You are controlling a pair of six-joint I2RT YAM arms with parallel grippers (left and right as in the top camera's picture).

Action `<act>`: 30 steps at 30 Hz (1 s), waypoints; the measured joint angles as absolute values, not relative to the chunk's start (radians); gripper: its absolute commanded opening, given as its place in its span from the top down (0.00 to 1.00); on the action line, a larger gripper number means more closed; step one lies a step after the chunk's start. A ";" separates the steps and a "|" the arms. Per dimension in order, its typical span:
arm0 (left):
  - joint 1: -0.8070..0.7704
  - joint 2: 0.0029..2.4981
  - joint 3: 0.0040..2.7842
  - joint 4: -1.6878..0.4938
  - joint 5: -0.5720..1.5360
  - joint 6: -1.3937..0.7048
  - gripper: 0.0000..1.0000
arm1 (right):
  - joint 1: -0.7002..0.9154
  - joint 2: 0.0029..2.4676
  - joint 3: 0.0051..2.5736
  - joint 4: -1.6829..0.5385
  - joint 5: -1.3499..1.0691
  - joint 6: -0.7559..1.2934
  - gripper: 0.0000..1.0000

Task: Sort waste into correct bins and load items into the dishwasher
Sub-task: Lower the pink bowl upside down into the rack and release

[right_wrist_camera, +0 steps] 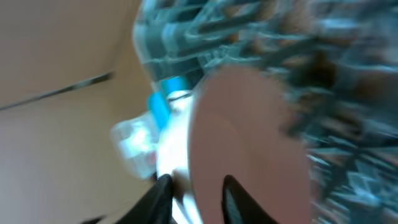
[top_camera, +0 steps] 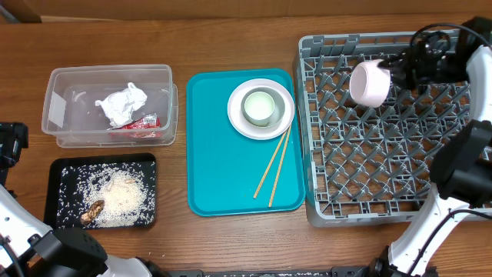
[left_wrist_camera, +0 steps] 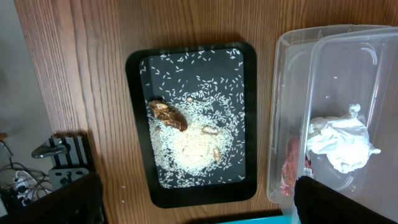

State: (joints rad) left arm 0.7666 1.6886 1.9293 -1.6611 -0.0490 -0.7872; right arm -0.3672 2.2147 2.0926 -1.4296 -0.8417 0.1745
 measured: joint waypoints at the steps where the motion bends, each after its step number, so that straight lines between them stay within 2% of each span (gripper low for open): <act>1: 0.767 1.689 1.929 -1.661 -0.049 -0.787 0.00 | -0.369 2.212 2.110 -1.447 -0.802 0.184 0.65; 9: 0.767 1.689 1.929 -1.661 -0.049 -0.788 0.00 | -0.380 2.210 2.414 -1.665 -0.427 0.278 0.62; 16: 0.767 1.689 1.929 -1.661 -0.049 -0.787 0.00 | -0.355 2.152 2.516 -1.695 -0.360 0.290 0.63; 18: 0.767 1.689 1.929 -1.661 -0.049 -0.788 0.00 | -0.325 2.142 2.520 -1.695 -0.369 0.276 0.67; 22: 0.767 1.689 1.929 -1.661 -0.049 -0.788 0.00 | -0.234 2.142 2.521 -1.694 -0.385 0.247 0.85; 30: 0.767 1.689 1.929 -1.661 -0.049 -0.787 0.00 | -0.047 2.142 2.478 -1.693 -0.319 0.249 0.87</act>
